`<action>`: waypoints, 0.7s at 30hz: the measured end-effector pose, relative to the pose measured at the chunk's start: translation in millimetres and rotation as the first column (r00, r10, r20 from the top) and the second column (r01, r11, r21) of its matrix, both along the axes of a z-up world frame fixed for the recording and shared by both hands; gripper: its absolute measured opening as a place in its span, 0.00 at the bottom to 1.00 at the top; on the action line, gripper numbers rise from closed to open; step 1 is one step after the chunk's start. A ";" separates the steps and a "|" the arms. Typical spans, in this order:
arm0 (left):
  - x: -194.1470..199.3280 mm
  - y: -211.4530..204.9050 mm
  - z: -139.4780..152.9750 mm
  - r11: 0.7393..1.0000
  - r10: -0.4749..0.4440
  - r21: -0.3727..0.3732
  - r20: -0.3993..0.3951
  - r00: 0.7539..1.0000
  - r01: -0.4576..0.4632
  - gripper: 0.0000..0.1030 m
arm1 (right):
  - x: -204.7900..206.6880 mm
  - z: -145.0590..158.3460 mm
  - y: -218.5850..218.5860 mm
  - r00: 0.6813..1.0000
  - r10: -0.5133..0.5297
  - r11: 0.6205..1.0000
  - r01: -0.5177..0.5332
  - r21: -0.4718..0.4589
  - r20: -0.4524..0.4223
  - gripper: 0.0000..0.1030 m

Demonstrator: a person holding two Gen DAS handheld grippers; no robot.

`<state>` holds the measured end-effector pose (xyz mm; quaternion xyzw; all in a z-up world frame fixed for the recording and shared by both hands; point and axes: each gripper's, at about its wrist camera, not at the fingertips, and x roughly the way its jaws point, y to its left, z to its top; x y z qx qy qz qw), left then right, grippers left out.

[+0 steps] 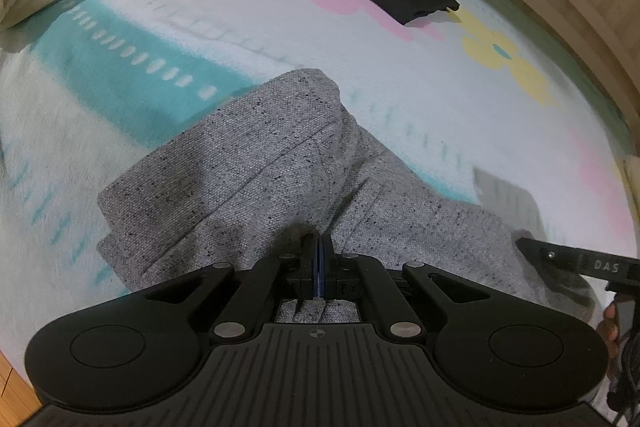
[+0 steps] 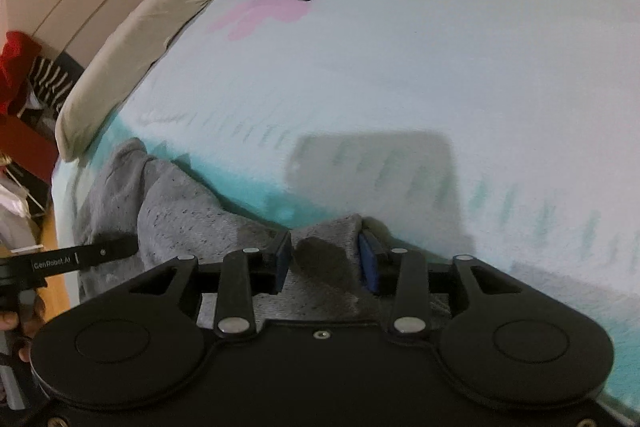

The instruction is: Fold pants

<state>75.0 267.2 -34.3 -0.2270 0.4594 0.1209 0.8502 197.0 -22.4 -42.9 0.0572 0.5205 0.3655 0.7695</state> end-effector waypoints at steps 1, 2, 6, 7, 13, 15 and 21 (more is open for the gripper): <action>0.4 -0.2 -0.1 1.000 0.000 0.002 0.000 1.000 0.000 0.03 | -0.8 -0.8 -1.0 1.000 -0.001 1.000 0.001 -0.008 0.003 0.33; 0.6 -0.8 0.0 1.000 0.001 0.003 0.000 1.000 -0.001 0.03 | -1.4 -1.5 -1.1 1.000 -0.001 1.000 0.002 -0.019 0.009 0.31; -0.2 -1.5 0.5 1.000 0.002 0.007 0.003 1.000 -0.002 0.03 | 0.5 1.3 1.9 0.999 -0.039 0.999 0.038 -0.032 -0.028 0.09; -0.7 -1.5 0.5 1.000 0.003 0.006 0.004 1.000 -0.003 0.03 | 0.2 5.2 1.4 0.999 -0.048 0.998 0.047 -0.036 -0.015 0.09; -3.2 -1.1 2.1 1.000 -0.001 0.010 0.007 1.000 0.001 0.03 | 8.5 28.0 -14.6 0.980 -0.195 0.981 0.194 0.028 0.048 0.07; -4.0 -0.9 3.5 1.000 -0.004 0.013 0.007 1.000 0.004 0.03 | 17.4 16.3 -12.2 0.976 -0.216 0.976 0.216 0.006 0.016 0.07; -7.1 -4.9 10.1 0.999 -0.023 0.044 0.009 1.000 0.023 0.03 | 25.9 -11.5 6.4 0.969 -0.247 0.967 0.248 -0.054 0.022 0.10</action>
